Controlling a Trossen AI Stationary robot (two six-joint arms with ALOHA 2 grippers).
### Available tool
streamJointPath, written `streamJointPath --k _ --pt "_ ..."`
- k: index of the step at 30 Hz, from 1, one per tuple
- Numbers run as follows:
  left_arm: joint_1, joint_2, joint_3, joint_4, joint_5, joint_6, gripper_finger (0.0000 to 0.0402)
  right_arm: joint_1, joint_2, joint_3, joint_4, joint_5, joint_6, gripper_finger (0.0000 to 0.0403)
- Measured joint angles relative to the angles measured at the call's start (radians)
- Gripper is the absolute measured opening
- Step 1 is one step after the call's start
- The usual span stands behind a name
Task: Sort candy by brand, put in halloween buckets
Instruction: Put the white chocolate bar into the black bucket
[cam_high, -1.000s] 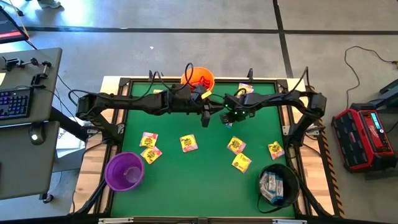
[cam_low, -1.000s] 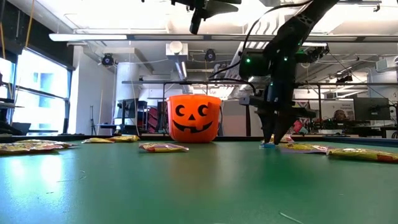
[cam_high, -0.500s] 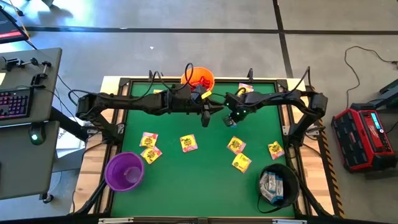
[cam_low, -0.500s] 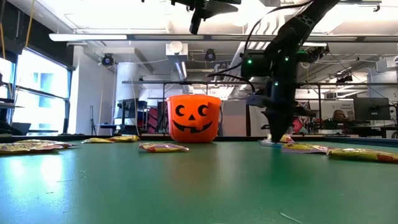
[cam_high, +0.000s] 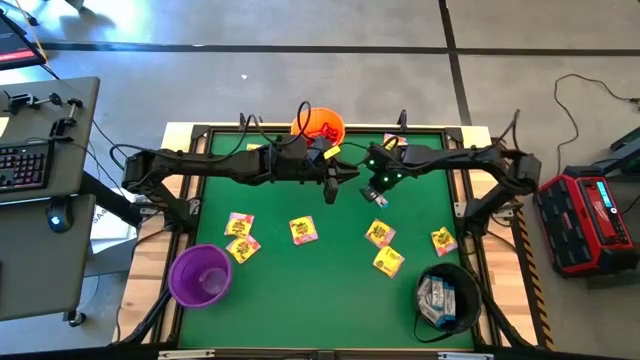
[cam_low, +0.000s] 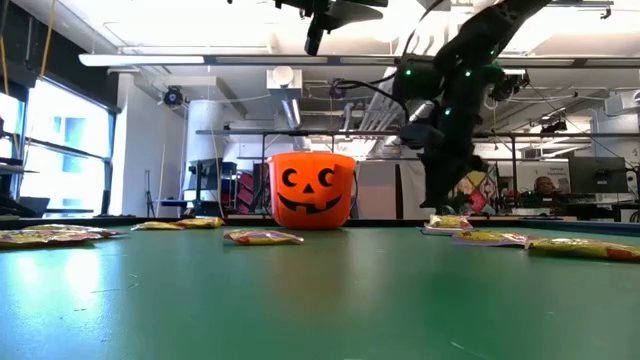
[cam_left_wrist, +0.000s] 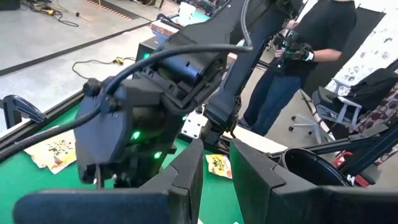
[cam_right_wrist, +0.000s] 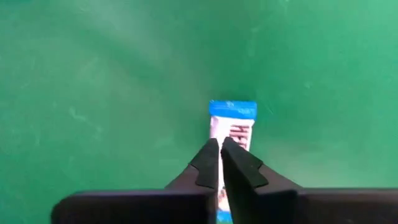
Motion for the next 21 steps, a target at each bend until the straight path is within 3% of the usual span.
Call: streamJointPath --k 6,10,13,17,21 --pt "0.000 0.000 0.000 -0.001 0.000 0.000 0.0069 0.002 0.069 0.000 0.037 0.015 0.025 0.0112" --pt "0.000 0.000 0.000 -0.002 0.000 0.000 0.0069 0.013 0.105 0.000 0.040 0.096 0.031 0.0196" --pt "0.000 0.000 0.000 -0.002 0.000 0.000 0.0069 0.016 0.134 0.000 0.067 0.129 0.030 0.0238" --pt "0.000 0.000 0.000 -0.002 0.000 -0.001 0.0069 0.016 0.169 0.002 0.123 0.125 0.051 0.0247" --pt "0.000 0.000 0.000 -0.004 0.000 -0.007 0.0069 0.016 0.195 0.005 0.138 0.118 0.074 0.0212"
